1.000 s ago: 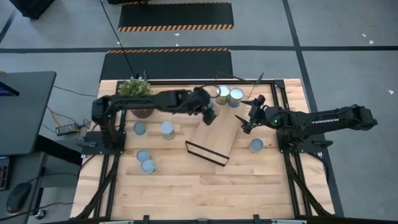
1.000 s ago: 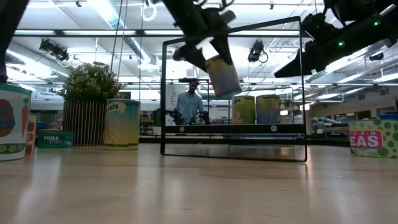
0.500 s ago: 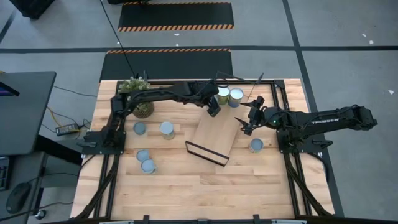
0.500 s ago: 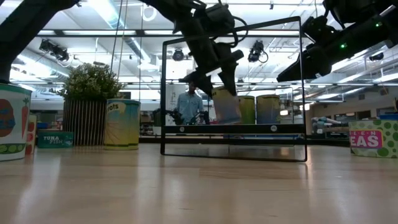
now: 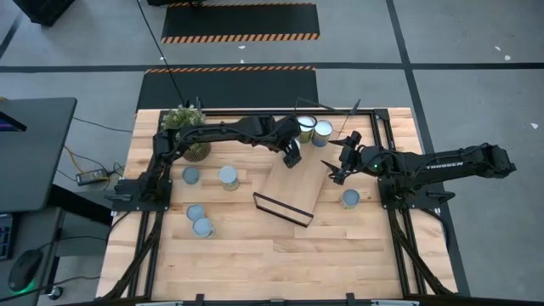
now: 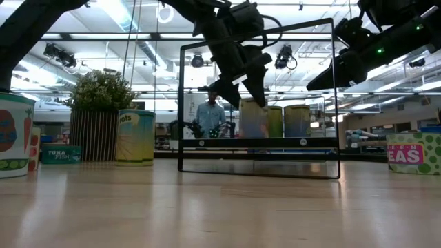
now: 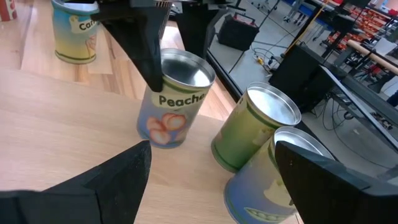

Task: Pick and place cans onto a shelf
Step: Put the canned peaches on the shelf

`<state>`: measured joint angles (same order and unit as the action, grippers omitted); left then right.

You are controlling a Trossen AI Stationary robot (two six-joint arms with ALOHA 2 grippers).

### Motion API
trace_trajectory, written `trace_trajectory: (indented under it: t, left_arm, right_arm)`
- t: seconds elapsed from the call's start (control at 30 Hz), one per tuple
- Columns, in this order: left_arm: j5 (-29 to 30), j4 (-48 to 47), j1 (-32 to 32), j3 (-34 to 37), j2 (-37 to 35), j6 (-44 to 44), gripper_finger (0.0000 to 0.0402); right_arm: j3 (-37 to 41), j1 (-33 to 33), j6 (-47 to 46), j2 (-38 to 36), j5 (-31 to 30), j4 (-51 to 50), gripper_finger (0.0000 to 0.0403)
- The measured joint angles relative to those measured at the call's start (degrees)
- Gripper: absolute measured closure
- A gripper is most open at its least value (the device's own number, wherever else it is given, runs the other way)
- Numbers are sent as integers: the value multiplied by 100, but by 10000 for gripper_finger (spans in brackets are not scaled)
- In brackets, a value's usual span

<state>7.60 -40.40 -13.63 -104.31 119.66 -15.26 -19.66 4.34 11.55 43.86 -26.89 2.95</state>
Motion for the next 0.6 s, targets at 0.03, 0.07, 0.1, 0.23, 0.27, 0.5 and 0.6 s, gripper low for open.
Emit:
trace_trajectory:
  t: [0.03,0.07,0.1,0.23,0.27,0.5,0.6]
  left_arm:
    - [1,0,2,0,0,8,46]
    - [-2,3,2,0,0,9,46]
    - [0,15,2,0,0,9,46]
    - [2,139,-2,0,0,43,45]
    - [4,172,-2,0,0,102,45]
    - [377,461,42,0,-2,1020,45]
    - [394,757,75,0,-22,1293,45]
  right_arm:
    - [0,0,-1,0,0,2,53]
    - [0,0,-2,0,1,4,53]
    - [0,0,-3,0,0,8,53]
    - [0,0,-87,0,2,10,53]
    - [0,0,-87,0,6,11,53]
    - [2,0,-88,0,61,16,53]
    - [2,0,-88,0,61,17,53]
